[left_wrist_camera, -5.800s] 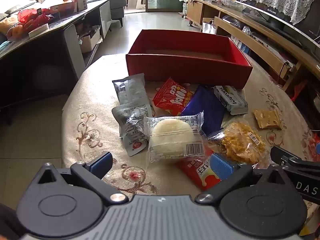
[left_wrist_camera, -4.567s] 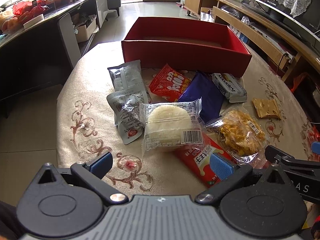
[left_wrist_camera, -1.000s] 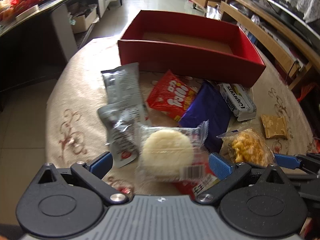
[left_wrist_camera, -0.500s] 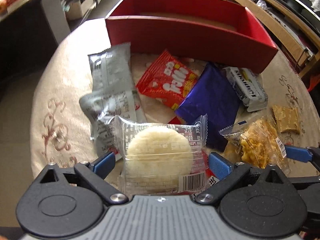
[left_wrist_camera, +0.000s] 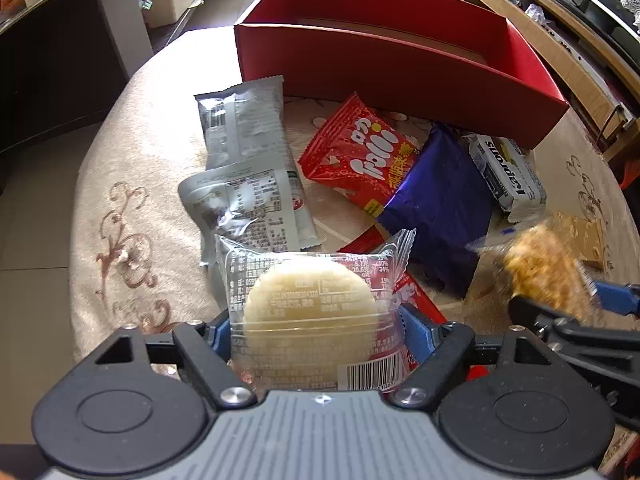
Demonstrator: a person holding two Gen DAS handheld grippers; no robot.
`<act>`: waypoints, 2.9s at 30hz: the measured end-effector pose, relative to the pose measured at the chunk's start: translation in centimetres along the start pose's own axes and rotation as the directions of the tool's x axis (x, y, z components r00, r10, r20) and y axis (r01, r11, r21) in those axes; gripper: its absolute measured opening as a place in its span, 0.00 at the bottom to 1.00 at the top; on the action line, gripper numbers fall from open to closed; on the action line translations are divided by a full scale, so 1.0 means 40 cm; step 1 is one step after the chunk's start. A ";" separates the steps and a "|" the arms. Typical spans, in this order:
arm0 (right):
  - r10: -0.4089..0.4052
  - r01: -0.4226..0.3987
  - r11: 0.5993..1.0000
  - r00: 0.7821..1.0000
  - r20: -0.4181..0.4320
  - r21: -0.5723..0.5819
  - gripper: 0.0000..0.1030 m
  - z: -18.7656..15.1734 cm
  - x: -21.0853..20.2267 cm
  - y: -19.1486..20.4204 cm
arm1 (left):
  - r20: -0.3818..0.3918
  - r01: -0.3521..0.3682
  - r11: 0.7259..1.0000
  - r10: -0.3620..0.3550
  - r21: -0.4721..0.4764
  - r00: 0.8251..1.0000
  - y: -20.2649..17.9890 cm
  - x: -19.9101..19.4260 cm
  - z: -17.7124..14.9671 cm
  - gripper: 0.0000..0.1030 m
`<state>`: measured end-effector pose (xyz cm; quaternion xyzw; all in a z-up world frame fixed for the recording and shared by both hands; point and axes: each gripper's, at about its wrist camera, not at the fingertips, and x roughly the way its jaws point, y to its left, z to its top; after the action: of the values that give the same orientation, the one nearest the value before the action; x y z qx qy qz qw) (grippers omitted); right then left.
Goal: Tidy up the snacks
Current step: 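Grasp the white cake with the left tool while the right tool grasps the crisps bag, then carry the cake and crisps bag over the red box with both tools, then open both tools to drop the cake and crisps bag into the box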
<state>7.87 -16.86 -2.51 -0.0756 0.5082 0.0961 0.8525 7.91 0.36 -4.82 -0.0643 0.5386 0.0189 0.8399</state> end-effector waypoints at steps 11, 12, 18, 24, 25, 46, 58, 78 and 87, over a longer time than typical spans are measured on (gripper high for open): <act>0.026 -0.027 1.000 0.995 0.094 0.014 0.73 0.029 -0.085 -0.004 | 0.082 0.023 1.000 -0.023 0.002 0.996 -0.016 -0.108 0.026 0.73; 0.028 -0.030 0.999 0.994 0.103 0.021 0.73 0.035 -0.088 -0.008 | 0.091 0.032 0.999 -0.032 0.005 0.995 -0.016 -0.110 0.034 0.73; 0.033 -0.042 0.997 0.992 0.123 0.064 0.72 0.080 -0.086 -0.025 | 0.116 0.056 0.998 -0.055 -0.010 0.992 -0.014 -0.103 0.096 0.72; 0.046 -0.065 0.992 0.985 0.167 0.109 0.72 0.137 -0.081 -0.034 | 0.151 0.075 0.996 -0.069 -0.038 0.986 -0.006 -0.098 0.176 0.72; 0.044 -0.065 0.991 0.984 0.172 0.117 0.72 0.146 -0.080 -0.036 | 0.157 0.078 0.996 -0.071 -0.040 0.985 -0.007 -0.096 0.189 0.72; 0.040 -0.084 0.983 0.966 0.257 0.164 0.72 0.369 0.021 -0.079 | 0.243 0.049 0.997 -0.032 -0.064 0.970 -0.028 -0.005 0.461 0.69; 0.063 -0.104 0.978 0.973 0.221 0.181 0.72 0.409 0.149 -0.095 | 0.196 -0.022 0.999 0.030 -0.047 0.980 -0.044 0.126 0.518 0.69; -0.007 -0.013 0.996 0.976 0.216 0.091 0.73 0.413 0.192 -0.066 | 0.182 -0.111 0.994 0.110 -0.002 0.977 -0.064 0.176 0.502 0.74; -0.001 -0.025 0.995 0.968 0.250 0.101 0.77 0.422 0.172 -0.076 | 0.183 -0.083 0.996 0.086 -0.024 0.979 -0.050 0.159 0.511 0.78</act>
<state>26.19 -15.40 -0.53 -0.0158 0.4015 0.0836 0.9119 29.23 0.77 -1.98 -0.0460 0.4610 0.0649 0.8838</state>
